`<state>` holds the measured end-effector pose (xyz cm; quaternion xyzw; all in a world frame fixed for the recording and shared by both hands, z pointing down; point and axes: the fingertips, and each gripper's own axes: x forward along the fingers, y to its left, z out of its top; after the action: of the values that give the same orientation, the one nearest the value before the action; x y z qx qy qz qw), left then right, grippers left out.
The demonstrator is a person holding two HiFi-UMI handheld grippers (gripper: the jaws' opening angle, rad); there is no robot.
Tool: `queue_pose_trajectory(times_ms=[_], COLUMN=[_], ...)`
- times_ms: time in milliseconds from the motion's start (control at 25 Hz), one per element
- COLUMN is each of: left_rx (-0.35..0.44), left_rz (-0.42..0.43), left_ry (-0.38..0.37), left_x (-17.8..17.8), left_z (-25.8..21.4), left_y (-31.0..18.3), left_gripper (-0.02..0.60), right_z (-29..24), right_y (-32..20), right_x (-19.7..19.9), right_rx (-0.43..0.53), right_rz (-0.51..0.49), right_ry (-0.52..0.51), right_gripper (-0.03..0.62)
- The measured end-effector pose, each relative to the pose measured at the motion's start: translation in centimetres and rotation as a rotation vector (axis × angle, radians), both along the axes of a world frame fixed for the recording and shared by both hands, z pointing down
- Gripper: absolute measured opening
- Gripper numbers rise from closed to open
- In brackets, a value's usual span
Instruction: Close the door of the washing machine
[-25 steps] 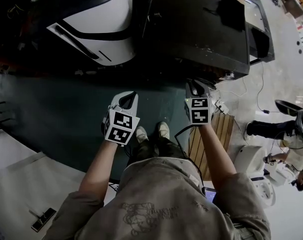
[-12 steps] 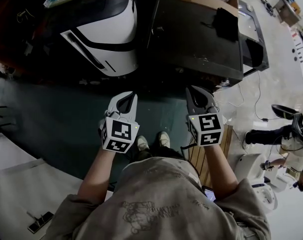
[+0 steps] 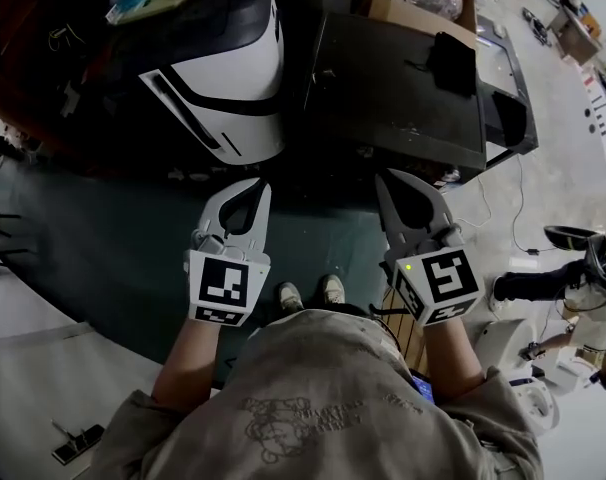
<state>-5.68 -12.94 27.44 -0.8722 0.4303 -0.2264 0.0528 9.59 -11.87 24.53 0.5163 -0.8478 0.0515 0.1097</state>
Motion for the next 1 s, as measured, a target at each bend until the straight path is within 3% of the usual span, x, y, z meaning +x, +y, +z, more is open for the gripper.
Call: queue_pose_trajectory(times_ms=[480, 1000], left_rx=[0.189, 0.198], left_rz=[-0.036, -0.2], left_ry=[0.127, 0.143], left_x=[-1.6, -6.9], left_z=[-9.4, -12.2], left_y=[2.0, 6.6], left_gripper=[0.0, 0.0], right_z=[-9.4, -14.0], right_y=[1.7, 5.0], right_x=[-1.3, -7.3], right_rx=[0.232, 0.328], right_rz=[-0.045, -0.283], right_ry=[-0.095, -0.127], right_gripper=[0.028, 0.028])
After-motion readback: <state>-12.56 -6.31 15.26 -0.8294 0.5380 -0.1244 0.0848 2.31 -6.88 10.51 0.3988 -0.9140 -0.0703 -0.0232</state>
